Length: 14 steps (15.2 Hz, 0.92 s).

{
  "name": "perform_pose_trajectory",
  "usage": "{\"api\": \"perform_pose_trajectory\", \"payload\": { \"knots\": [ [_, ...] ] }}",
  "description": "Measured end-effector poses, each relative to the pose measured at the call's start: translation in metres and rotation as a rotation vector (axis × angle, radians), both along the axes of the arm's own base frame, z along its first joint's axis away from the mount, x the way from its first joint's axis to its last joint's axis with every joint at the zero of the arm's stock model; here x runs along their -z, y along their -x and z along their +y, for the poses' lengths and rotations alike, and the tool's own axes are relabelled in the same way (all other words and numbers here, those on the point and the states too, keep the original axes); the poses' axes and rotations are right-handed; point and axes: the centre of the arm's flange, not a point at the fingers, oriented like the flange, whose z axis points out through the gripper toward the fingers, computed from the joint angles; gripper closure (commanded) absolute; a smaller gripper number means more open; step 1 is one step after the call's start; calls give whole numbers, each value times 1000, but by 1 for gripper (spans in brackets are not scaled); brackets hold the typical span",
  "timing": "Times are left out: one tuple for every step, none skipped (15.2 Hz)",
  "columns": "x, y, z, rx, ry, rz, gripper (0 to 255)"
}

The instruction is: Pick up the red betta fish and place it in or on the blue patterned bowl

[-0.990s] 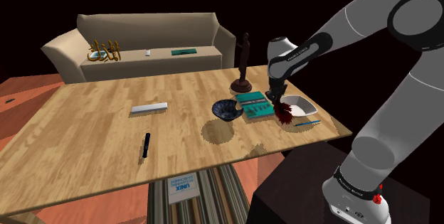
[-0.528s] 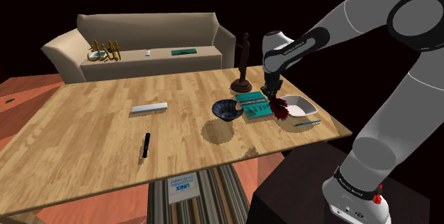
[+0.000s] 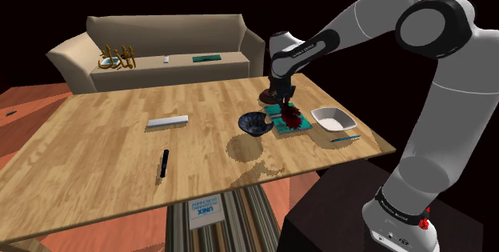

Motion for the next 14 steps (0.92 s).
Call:
{"api": "perform_pose_trajectory", "payload": {
  "knots": [
    [-2,-8,9,0,0,0,255],
    [-3,-21,13,0,0,0,255],
    [-4,-31,20,0,0,0,255],
    [-4,-43,25,0,0,0,255],
    [-3,-53,34,0,0,0,255],
    [-4,-66,39,-1,-1,0,255],
    [-4,-80,46,0,0,0,255],
    [-4,-89,52,0,0,0,255],
    [-4,-100,59,0,0,0,255],
    [-5,-112,66,0,0,0,255],
    [-5,-123,74,0,0,0,255],
    [-4,-137,81,-1,0,0,255],
    [-3,-141,85,0,-1,0,255],
    [1,-144,87,0,-1,0,255]
  ]
}}
